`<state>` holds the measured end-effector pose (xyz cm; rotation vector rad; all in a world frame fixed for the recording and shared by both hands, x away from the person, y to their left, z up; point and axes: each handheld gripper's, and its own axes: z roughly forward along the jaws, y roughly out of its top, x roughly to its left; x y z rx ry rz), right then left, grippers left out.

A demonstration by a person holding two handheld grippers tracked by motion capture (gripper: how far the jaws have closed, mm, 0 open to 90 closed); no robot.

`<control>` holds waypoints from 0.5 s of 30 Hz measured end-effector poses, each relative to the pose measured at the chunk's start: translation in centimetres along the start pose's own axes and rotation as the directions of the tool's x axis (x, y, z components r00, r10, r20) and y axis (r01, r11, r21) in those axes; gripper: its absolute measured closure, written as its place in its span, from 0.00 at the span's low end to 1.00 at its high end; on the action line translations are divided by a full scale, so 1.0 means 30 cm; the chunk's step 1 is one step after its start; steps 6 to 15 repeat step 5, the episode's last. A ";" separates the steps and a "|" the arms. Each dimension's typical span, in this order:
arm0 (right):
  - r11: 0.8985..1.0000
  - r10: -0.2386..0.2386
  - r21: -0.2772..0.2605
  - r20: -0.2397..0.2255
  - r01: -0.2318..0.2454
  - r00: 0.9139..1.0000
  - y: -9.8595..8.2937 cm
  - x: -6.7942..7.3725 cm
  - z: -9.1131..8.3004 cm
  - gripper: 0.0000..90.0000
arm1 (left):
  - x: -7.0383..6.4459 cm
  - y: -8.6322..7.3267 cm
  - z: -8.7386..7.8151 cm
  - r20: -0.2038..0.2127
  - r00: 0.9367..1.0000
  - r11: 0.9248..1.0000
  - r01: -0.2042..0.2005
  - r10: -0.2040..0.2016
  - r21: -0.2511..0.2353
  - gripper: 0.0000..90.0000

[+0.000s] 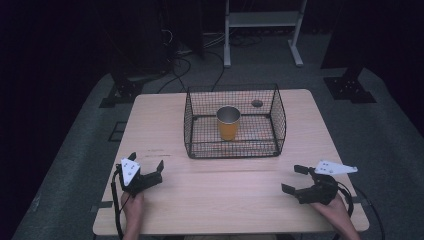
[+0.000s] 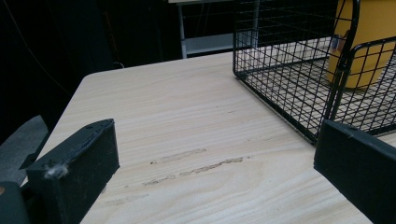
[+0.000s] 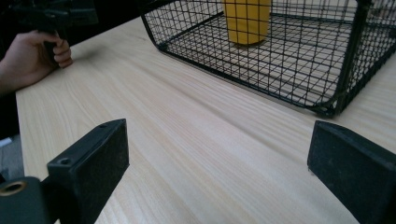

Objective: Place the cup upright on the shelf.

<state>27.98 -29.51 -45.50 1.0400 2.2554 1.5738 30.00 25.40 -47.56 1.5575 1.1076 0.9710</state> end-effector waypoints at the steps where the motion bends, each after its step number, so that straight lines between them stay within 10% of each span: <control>1: 1.000 0.007 -0.006 0.005 -0.007 1.000 -0.010 -0.001 -0.004 0.05 | 0.000 0.000 0.000 0.000 1.000 1.000 0.000 0.000 -0.001 0.00; 15: 0.999 0.024 -0.031 0.031 -0.023 0.999 -0.034 -0.005 -0.024 0.05 | 0.001 0.001 0.001 0.000 1.000 1.000 -0.002 0.002 0.001 0.00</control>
